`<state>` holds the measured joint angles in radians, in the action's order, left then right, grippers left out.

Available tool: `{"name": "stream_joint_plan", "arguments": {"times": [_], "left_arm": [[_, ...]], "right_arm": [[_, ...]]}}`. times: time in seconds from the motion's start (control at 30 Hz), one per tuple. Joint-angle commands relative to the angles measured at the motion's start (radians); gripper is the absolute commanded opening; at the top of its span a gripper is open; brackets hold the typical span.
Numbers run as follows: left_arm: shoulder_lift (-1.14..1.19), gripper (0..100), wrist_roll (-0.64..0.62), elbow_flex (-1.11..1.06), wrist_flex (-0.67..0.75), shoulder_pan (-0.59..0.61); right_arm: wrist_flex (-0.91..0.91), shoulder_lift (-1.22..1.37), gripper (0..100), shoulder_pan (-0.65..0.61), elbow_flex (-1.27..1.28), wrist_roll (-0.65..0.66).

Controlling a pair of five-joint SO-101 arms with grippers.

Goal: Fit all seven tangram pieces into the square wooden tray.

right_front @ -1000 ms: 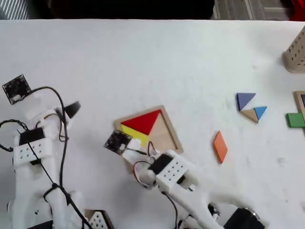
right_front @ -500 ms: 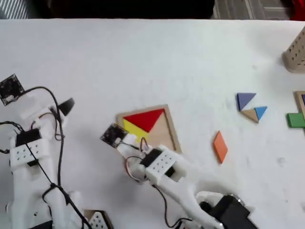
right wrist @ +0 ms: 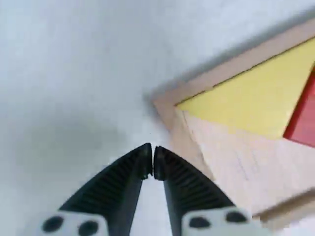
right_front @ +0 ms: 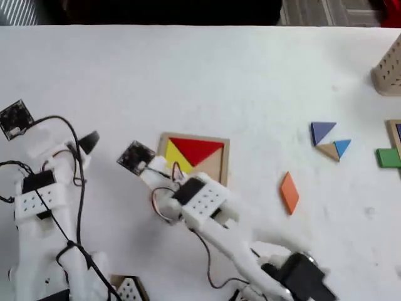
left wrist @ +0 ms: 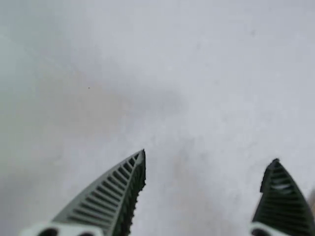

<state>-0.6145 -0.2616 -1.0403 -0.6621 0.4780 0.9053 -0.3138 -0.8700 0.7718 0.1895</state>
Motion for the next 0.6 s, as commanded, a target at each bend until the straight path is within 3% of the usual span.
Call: {"name": "stream_joint_plan", "arguments": {"times": [0.0, 0.1, 0.2, 0.37, 0.57], "left_arm": [[-0.031, 37, 0.006, 0.0, 0.017, -0.062], [-0.033, 37, 0.026, -0.02, 0.009, -0.105], [-0.033, 37, 0.157, -0.034, 0.005, -0.162], [-0.033, 37, 0.264, -0.058, 0.003, -0.24], [-0.033, 37, 0.305, -0.064, -0.04, -0.306]], "right_arm": [[0.194, -0.311, 1.8, 0.151, -0.034, 0.0], [0.171, -0.504, 1.8, 0.371, 0.055, 0.0], [0.099, -0.585, 1.8, 0.524, 0.198, 0.0], [0.002, -0.562, 1.8, 0.679, 0.305, -0.005], [-0.151, -0.461, 1.8, 0.759, 0.359, -0.071]]}}
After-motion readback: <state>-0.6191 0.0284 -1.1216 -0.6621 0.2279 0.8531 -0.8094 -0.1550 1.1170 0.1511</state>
